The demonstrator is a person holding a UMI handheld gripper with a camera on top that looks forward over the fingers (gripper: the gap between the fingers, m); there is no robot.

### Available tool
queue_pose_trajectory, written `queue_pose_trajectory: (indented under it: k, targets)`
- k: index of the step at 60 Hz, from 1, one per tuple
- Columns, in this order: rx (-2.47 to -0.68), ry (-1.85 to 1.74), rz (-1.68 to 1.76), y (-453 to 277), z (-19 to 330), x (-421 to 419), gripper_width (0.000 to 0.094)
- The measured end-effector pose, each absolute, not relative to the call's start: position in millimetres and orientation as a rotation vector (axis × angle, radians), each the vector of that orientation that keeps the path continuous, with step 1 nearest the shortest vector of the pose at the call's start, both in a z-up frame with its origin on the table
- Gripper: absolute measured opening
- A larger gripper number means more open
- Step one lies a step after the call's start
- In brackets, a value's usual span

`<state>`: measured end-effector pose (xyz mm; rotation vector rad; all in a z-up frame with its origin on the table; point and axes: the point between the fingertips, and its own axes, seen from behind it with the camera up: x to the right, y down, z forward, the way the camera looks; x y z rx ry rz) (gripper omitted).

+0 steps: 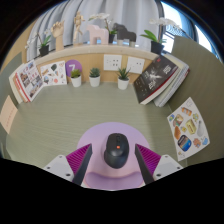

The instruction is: Arrange mouse

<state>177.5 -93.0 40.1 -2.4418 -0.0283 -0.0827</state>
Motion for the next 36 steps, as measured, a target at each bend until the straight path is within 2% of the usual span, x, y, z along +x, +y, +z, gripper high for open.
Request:
queue_pose_trajectory:
  k: [13, 20, 27, 36]
  targets:
    - [-2.268, 0.038, -0.077, -136, 156, 149, 0.0867]
    - [-2.183, 0.046, -0.075, -165, 206, 128, 0.0865]
    - [-2.151, 0.038, -0.07, -197, 229, 105, 0.0861]
    - [-2.149, 0.019, -0.055, -235, 235, 75, 0.086]
